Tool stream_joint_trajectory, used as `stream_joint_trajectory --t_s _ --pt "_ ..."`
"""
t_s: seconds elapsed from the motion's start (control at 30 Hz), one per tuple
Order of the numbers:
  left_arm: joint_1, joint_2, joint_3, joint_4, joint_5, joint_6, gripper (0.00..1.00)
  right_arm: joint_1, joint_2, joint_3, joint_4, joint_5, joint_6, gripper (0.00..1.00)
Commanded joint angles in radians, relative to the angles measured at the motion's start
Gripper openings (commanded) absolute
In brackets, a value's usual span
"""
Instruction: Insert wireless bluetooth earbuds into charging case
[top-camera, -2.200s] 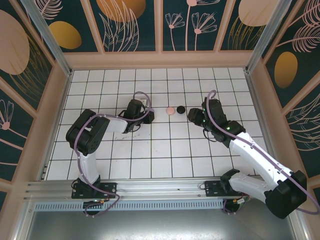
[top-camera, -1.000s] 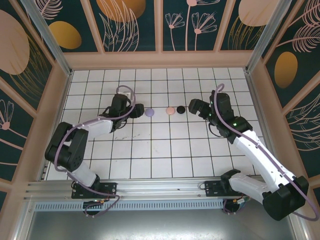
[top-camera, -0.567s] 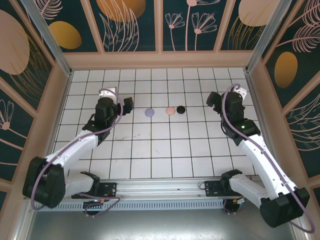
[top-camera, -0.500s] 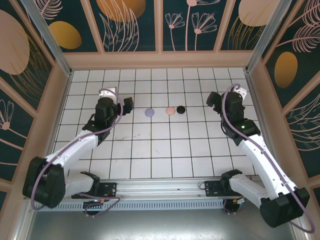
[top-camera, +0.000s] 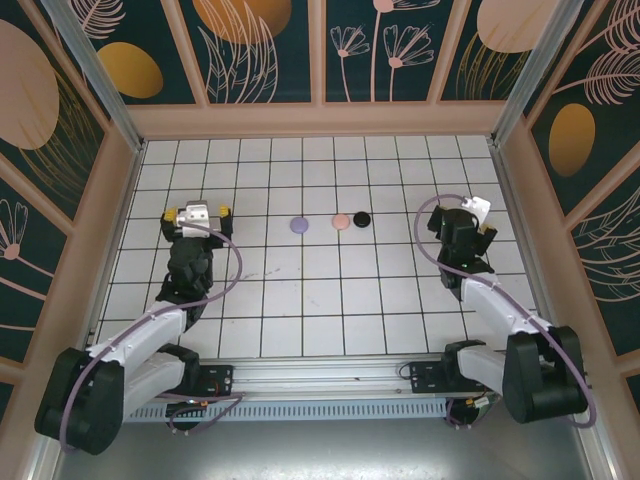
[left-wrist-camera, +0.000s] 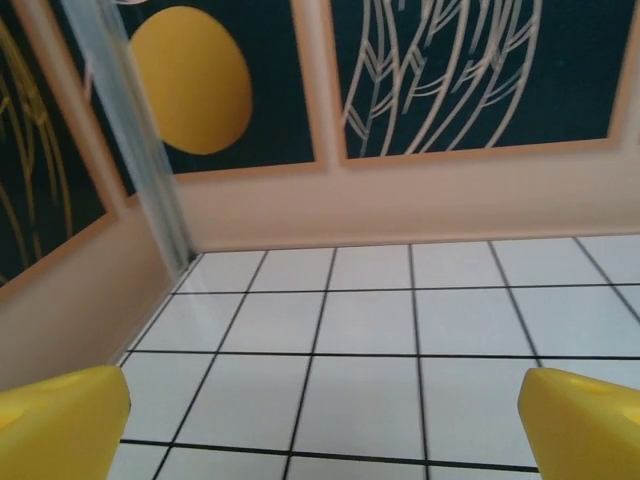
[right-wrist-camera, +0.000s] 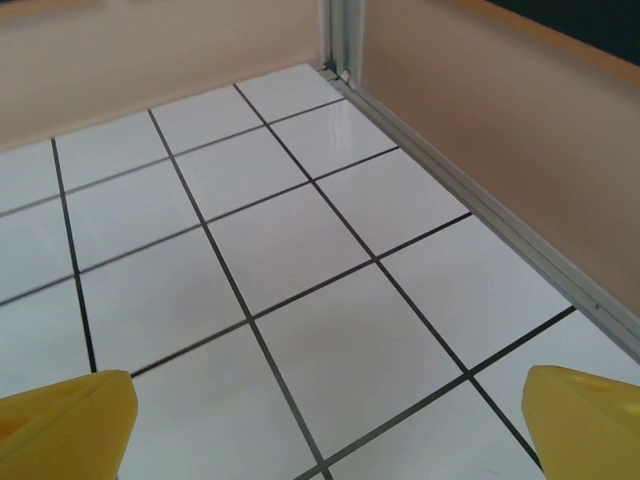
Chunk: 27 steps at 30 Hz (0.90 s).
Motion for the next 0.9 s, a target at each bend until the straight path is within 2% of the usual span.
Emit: stream_joint_trajectory --t_s 0.0,0.07,0.27,0.37,0.43,0.53,0.6,0.67,0.77,0.8,0.83,0.87 --pt "0.046 0.036 -0.024 0.135 0.009 -0.001 0.99 -0.023 0.035 -0.048 0.249 -0.018 -0.067 0.99" --pt "0.057 0.080 -0.039 0.190 0.023 -0.002 0.99 -0.037 0.060 -0.070 0.311 -0.031 -0.063 0.99" --pt "0.071 0.255 -0.157 0.525 0.000 -0.012 0.99 -0.071 0.148 -0.177 0.583 -0.085 -0.093 0.99" --pt "0.082 0.341 -0.176 0.618 0.029 -0.011 0.99 -0.095 0.198 -0.231 0.726 -0.129 -0.104 0.99" --pt "0.089 0.395 -0.188 0.689 0.049 -0.003 0.99 -0.121 0.207 -0.262 0.819 -0.201 -0.105 0.99" --pt "0.117 0.409 -0.164 0.645 0.086 -0.023 0.99 -0.172 0.244 -0.308 0.943 -0.298 -0.096 0.99" --pt "0.160 0.403 -0.153 0.608 0.158 -0.057 0.99 -0.201 0.290 -0.334 1.048 -0.344 -0.084 0.99" --pt "0.186 0.403 -0.141 0.585 0.208 -0.073 0.99 -0.219 0.301 -0.308 1.001 -0.430 -0.091 0.99" --pt "0.227 0.421 -0.128 0.566 0.295 -0.094 0.98 -0.219 0.412 -0.307 1.133 -0.491 -0.124 0.99" --pt "0.241 0.440 -0.125 0.576 0.331 -0.098 0.98 -0.213 0.388 -0.256 0.990 -0.523 -0.134 0.99" --pt "0.246 0.477 -0.127 0.618 0.353 -0.093 0.99 -0.211 0.390 -0.242 0.953 -0.530 -0.147 0.99" --pt "0.252 0.511 -0.122 0.657 0.344 -0.106 0.99 -0.210 0.398 -0.246 0.989 -0.530 -0.151 0.99"
